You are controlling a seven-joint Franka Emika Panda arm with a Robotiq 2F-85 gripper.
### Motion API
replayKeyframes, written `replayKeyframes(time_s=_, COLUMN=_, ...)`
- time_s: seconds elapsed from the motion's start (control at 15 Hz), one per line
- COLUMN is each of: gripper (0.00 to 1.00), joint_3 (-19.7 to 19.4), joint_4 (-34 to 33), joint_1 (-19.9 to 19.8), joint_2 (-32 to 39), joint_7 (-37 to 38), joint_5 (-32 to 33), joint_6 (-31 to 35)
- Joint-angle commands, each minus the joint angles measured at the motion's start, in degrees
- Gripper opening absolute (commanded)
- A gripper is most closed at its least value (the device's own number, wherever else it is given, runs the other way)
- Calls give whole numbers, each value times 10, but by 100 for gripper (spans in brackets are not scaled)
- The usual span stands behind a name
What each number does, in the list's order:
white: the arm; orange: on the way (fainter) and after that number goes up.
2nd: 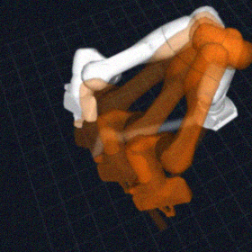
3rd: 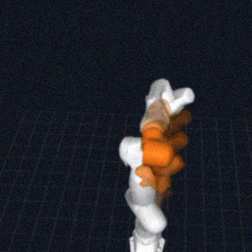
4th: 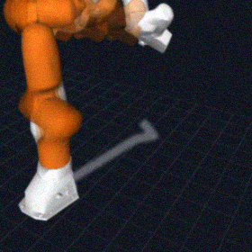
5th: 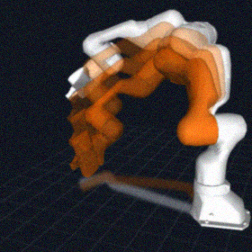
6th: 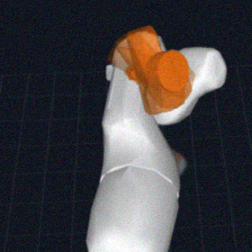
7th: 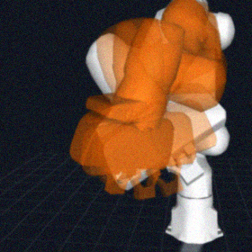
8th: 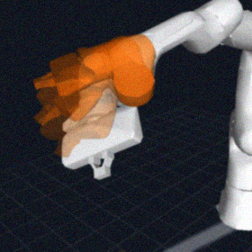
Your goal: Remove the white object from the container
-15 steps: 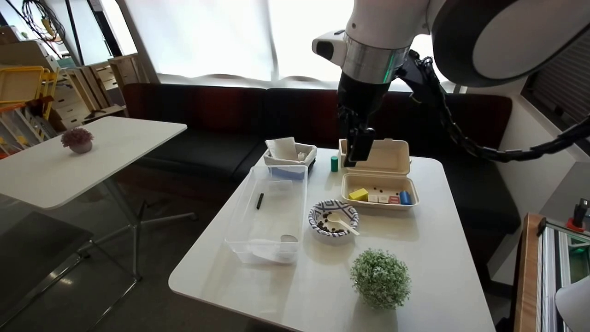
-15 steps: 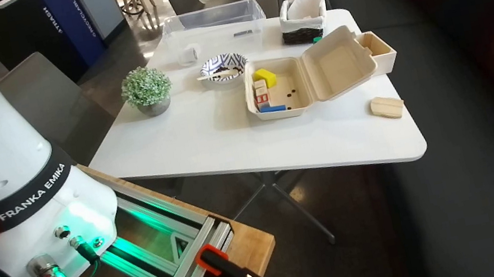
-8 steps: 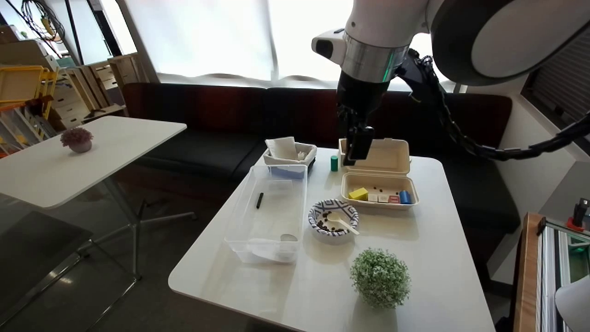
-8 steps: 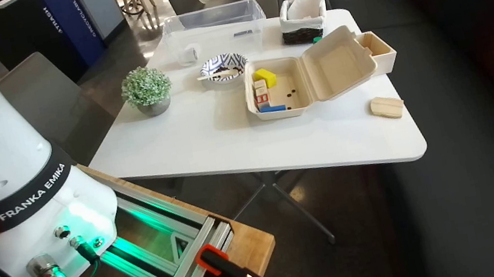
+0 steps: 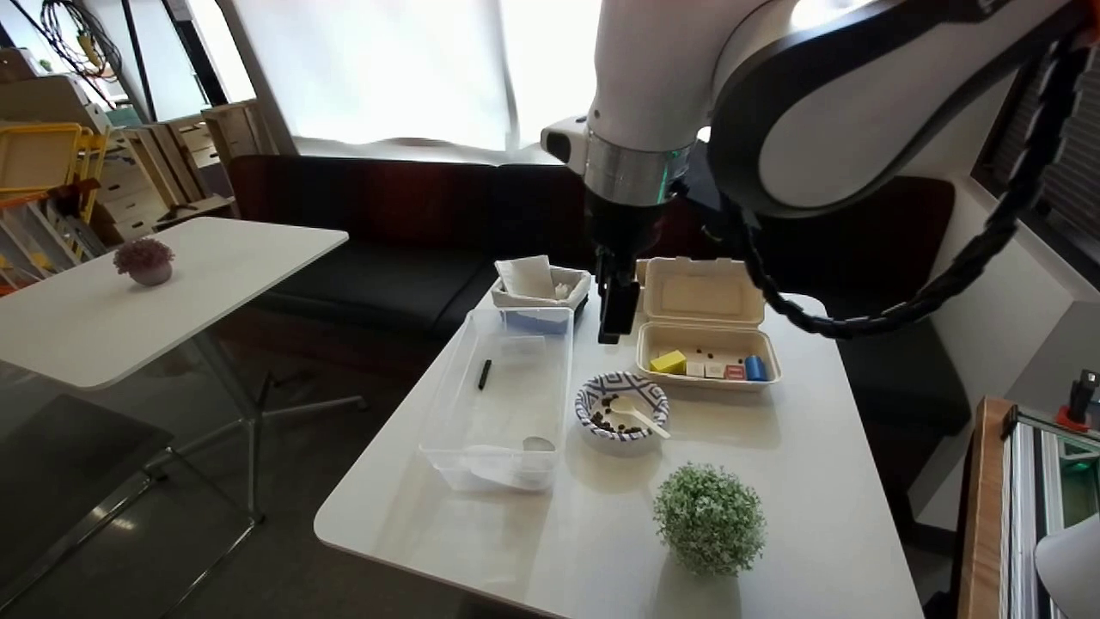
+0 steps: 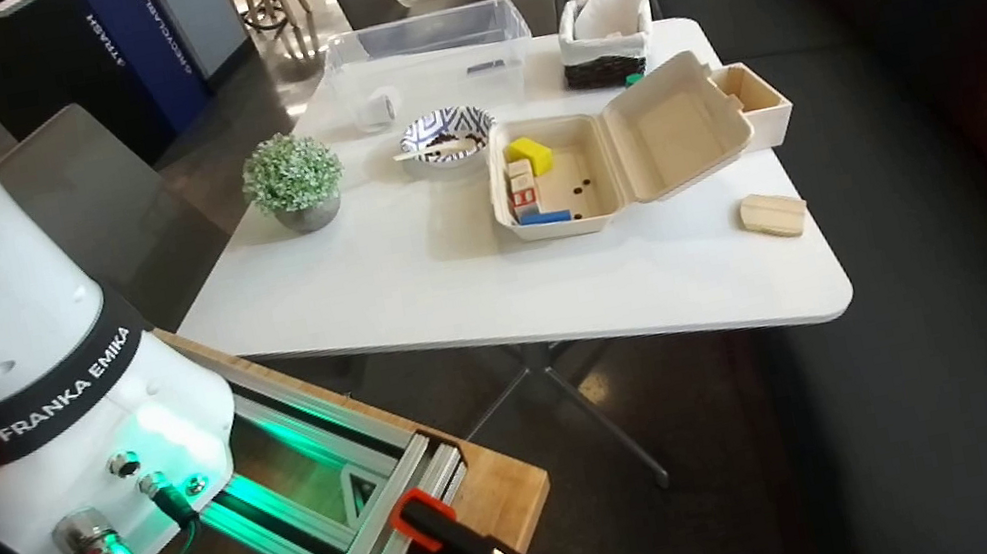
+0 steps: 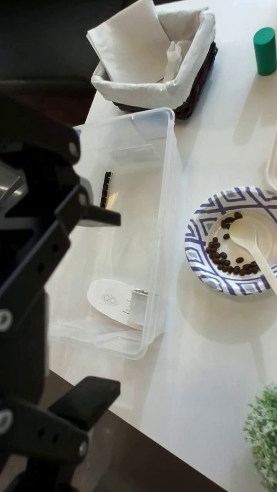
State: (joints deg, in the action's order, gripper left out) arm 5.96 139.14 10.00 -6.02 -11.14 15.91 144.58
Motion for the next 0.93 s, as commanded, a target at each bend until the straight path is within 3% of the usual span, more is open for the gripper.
replayKeyframes(time_s=0.0, gripper=100, joint_3=8, joint_4=-59, joint_1=-11, joint_2=97, joint_7=33, joint_5=7, joint_6=54)
replayKeyframes(time_s=0.27, gripper=100, joint_3=4, joint_4=-122, joint_1=-5, joint_2=186, joint_7=46, joint_5=15, joint_6=90)
replayKeyframes(time_s=0.87, gripper=100, joint_3=-31, joint_4=-240, joint_1=17, joint_2=331, joint_7=91, joint_5=36, joint_6=91)
